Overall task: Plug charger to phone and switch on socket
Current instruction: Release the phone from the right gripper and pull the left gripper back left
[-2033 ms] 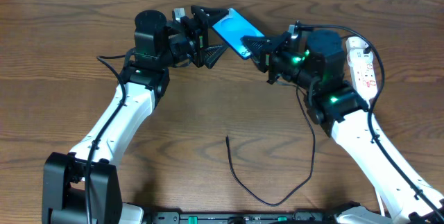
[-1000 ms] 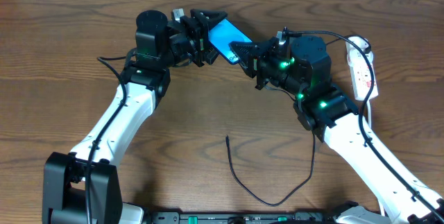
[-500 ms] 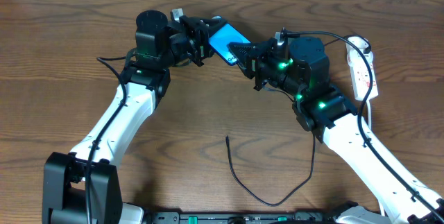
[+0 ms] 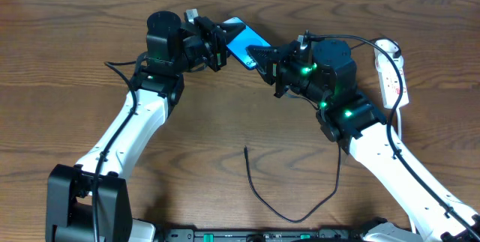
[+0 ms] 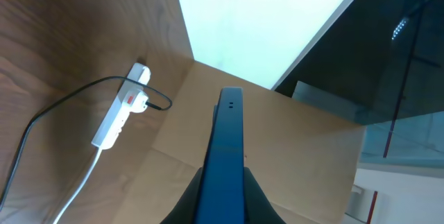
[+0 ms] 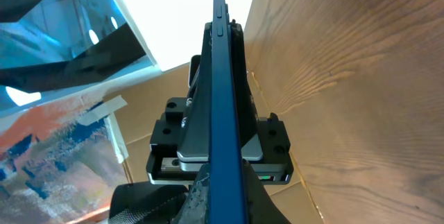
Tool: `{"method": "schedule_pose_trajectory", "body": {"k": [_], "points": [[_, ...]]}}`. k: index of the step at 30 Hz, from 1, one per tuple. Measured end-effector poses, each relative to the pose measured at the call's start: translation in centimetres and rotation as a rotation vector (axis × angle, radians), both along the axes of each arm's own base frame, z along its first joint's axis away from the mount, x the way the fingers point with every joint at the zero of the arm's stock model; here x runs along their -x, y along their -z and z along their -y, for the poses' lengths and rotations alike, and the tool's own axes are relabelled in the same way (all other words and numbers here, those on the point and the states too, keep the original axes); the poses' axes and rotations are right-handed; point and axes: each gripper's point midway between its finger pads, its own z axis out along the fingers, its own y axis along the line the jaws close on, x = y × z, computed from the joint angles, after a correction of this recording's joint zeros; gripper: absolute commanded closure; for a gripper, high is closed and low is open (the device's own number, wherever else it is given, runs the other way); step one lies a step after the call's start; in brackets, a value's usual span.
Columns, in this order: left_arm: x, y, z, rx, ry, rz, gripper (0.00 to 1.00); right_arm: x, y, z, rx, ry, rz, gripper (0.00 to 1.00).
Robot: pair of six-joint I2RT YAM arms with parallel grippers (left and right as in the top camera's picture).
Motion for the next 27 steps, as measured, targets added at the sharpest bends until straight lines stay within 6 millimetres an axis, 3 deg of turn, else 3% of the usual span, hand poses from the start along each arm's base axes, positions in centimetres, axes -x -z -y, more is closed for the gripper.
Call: {"method": "schedule_pose_trajectory", "body": {"k": [10, 12, 15, 19, 23, 27], "points": [[-0.01, 0.0, 0.0, 0.0, 0.0, 0.0, 0.92, -0.01, 0.0, 0.0, -0.004, 0.002, -0.006, 0.99], [0.0, 0.0, 0.0, 0.0, 0.0, 0.0, 0.92, 0.0, 0.0, 0.0, -0.004, 0.002, -0.006, 0.87], [0.09, 0.18, 0.08, -0.004, 0.003, -0.005, 0.93, -0.04, -0.17, -0.03, -0.001, -0.001, 0.01, 0.5], [0.09, 0.26, 0.08, -0.005, 0.001, -0.006, 0.93, 0.0, -0.32, -0.05, 0.009, -0.007, 0.027, 0.15], [0.08, 0.27, 0.07, -0.006, 0.0, -0.006, 0.92, -0.01, -0.34, -0.04, 0.012, -0.008, 0.032, 0.02], [0.01, 0.29, -0.02, -0.007, -0.004, -0.006, 0.92, -0.02, -0.34, -0.04, 0.011, -0.007, 0.032, 0.01]]}}
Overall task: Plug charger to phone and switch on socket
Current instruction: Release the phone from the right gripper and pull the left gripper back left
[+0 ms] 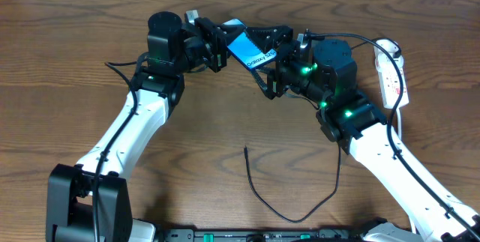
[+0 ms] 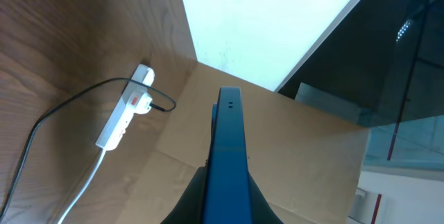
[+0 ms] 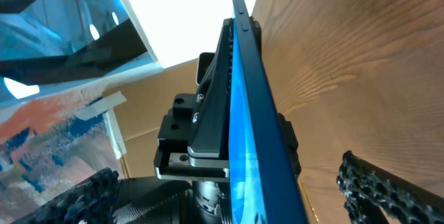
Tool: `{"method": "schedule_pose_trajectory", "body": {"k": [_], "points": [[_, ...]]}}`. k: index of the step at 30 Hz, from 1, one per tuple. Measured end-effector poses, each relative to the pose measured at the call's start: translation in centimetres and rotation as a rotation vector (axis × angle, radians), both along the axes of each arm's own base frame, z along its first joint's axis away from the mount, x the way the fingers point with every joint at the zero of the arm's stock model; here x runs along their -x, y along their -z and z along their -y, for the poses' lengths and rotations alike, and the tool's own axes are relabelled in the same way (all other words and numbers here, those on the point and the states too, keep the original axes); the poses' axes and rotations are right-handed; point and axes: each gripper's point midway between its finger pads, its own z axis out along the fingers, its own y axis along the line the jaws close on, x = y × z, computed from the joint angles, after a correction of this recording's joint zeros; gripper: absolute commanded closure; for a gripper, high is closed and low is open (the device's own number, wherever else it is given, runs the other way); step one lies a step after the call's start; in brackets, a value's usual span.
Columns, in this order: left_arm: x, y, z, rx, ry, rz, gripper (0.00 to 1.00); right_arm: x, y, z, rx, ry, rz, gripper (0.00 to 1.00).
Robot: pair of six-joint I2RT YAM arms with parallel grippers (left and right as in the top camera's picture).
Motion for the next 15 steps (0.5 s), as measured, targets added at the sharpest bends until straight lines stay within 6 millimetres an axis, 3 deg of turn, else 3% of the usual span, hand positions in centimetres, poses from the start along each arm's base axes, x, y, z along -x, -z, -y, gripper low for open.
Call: {"method": "schedule_pose_trajectory", "body": {"k": [6, 15], "points": [[-0.8, 0.0, -1.8, 0.001, -0.037, 0.0, 0.93, 0.0, 0.0, 0.0, 0.013, -0.004, 0.016, 0.01], [-2.3, -0.3, -8.4, -0.026, -0.088, 0.065, 0.93, -0.4, 0.0, 0.7, 0.08, -0.03, 0.106, 0.01]]}}
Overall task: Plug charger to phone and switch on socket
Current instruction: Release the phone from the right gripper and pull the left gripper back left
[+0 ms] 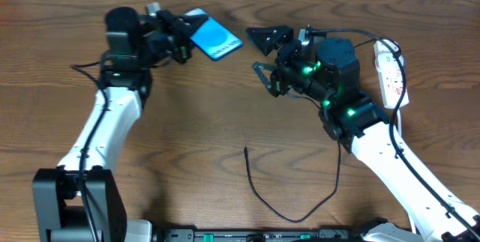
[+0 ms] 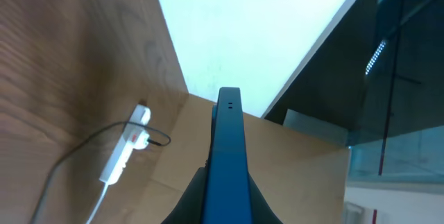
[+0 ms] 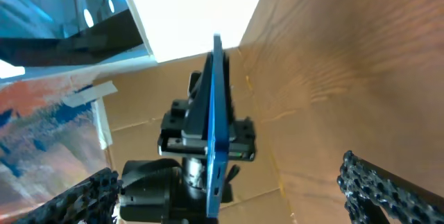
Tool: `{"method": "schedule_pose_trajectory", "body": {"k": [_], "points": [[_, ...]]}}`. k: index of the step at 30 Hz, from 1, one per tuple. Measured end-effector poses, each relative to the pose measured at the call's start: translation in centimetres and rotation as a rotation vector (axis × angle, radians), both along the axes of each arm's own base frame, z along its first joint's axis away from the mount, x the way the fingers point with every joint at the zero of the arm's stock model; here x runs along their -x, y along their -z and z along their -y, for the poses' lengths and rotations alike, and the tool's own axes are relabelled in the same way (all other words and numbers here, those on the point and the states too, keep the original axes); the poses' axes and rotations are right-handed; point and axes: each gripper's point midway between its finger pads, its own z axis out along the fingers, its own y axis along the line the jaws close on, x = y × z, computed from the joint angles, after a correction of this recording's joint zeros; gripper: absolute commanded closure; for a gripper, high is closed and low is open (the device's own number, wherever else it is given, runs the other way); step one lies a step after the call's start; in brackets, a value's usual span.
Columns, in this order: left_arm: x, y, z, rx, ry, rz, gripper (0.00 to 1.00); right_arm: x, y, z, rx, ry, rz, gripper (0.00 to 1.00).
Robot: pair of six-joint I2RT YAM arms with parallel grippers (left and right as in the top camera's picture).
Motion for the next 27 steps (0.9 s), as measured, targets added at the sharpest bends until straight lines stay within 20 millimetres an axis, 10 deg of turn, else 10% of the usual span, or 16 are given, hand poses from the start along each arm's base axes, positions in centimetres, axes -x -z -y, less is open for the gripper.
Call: {"method": "schedule_pose_trajectory", "body": {"k": [13, 27], "points": [[1.7, -1.2, -8.5, -0.105, 0.092, 0.236, 0.93, -0.2, 0.1, 0.7, 0.191, -0.082, 0.242, 0.01], [4.0, -2.1, -12.2, -0.179, 0.17, 0.422, 0.93, 0.9, 3.3, 1.1, 0.381, -0.18, 0.251, 0.01]]}}
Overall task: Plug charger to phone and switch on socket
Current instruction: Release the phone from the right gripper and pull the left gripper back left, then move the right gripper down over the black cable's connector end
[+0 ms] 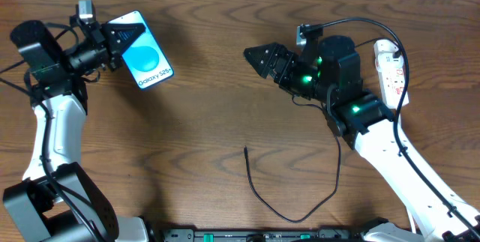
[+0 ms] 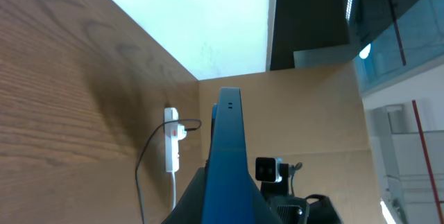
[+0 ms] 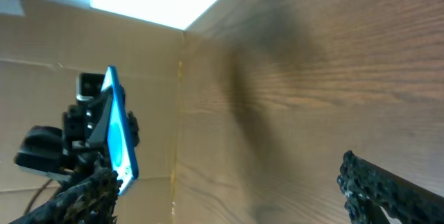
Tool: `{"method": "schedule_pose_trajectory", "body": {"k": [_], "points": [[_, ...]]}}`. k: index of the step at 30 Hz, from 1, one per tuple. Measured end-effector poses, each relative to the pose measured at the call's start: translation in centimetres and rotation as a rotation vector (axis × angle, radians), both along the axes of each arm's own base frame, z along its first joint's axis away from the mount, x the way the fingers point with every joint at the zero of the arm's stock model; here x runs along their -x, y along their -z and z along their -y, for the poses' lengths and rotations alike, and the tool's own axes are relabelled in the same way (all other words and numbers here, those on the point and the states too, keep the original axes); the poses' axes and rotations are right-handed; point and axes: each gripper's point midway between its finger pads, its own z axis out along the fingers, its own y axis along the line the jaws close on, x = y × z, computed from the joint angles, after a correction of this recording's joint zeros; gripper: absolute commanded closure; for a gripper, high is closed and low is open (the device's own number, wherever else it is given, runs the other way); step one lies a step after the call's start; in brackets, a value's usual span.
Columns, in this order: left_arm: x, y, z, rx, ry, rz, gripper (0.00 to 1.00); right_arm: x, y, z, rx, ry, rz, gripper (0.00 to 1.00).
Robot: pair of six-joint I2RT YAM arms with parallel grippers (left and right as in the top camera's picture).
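A blue phone [image 1: 144, 61], its screen up and printed "Galaxy S25+", is held off the table at the far left, with my left gripper [image 1: 111, 45] shut on its end. The left wrist view shows it edge-on [image 2: 229, 141] between the jaws. My right gripper [image 1: 261, 56] stands open and empty at the back centre-right, its black fingers [image 3: 392, 189] wide apart. The right wrist view shows the phone [image 3: 116, 130] far off. The black charger cable [image 1: 289, 213] lies on the table, its free end [image 1: 246, 150] near the centre.
A white power strip [image 1: 391, 73] lies along the right edge with the cable's charger plugged in, and it also shows in the left wrist view [image 2: 171, 144]. The wooden table [image 1: 195, 122] spreads between the arms. The cable loops near the front edge.
My left gripper has carried the phone further left, from the back left to the far left edge. My right gripper stays open and has shifted slightly.
Both grippers were shut on the phone at the back centre. Then my right gripper stood open beside it and the left alone held it. The left then had the phone further left, and now has it at the far left.
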Motion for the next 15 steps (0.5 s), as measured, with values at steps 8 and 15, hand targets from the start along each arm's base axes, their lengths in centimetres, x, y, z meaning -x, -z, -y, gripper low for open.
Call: {"method": "schedule_pose_trajectory", "body": {"k": [8, 15], "points": [[0.2, -0.1, -0.9, -0.009, -0.009, 0.019, 0.93, -0.3, 1.1, -0.9, 0.175, -0.099, -0.054, 0.01], [0.2, -0.1, -0.9, -0.013, -0.008, 0.026, 0.93, 0.8, 4.7, -1.8, 0.366, -0.212, -0.18, 0.01]]}}
